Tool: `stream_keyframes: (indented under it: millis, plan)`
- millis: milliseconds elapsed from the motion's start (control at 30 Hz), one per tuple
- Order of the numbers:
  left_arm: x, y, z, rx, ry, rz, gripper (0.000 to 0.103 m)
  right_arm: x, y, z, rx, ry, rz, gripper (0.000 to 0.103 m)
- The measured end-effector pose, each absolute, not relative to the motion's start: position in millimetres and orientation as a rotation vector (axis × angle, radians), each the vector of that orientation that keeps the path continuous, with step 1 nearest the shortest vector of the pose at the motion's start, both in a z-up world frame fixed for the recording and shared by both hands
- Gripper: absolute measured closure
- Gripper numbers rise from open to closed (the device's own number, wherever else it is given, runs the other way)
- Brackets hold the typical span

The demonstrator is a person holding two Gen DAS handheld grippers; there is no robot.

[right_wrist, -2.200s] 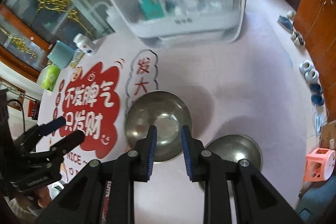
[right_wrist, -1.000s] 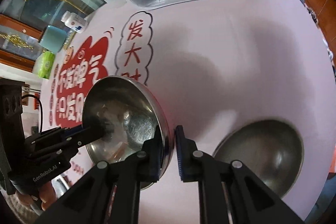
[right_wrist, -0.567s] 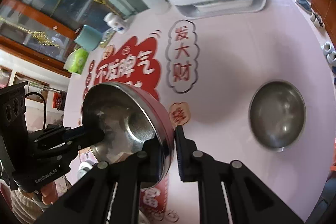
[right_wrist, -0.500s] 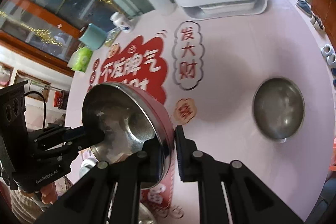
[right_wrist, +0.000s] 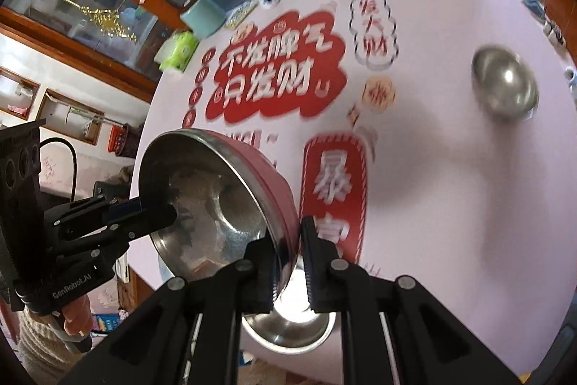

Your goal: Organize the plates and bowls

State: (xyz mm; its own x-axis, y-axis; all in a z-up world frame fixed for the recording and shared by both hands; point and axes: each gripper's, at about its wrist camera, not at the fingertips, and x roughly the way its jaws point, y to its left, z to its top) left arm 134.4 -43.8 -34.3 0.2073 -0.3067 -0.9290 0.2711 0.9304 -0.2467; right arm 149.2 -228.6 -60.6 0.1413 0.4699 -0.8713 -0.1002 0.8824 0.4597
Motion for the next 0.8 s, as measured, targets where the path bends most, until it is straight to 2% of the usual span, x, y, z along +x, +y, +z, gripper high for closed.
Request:
stream_keyframes:
  millis: [400,800]
  plan:
    - [52,-38,-113,-0.048,1.439,-0.422,0.089,74,-221,-132,0.380,1.522,0.365,0.091]
    - [43,-39,-150,-0.066,1.475,-0.390,0.089,53,-214,-162,0.363,1.578,0.349,0.091]
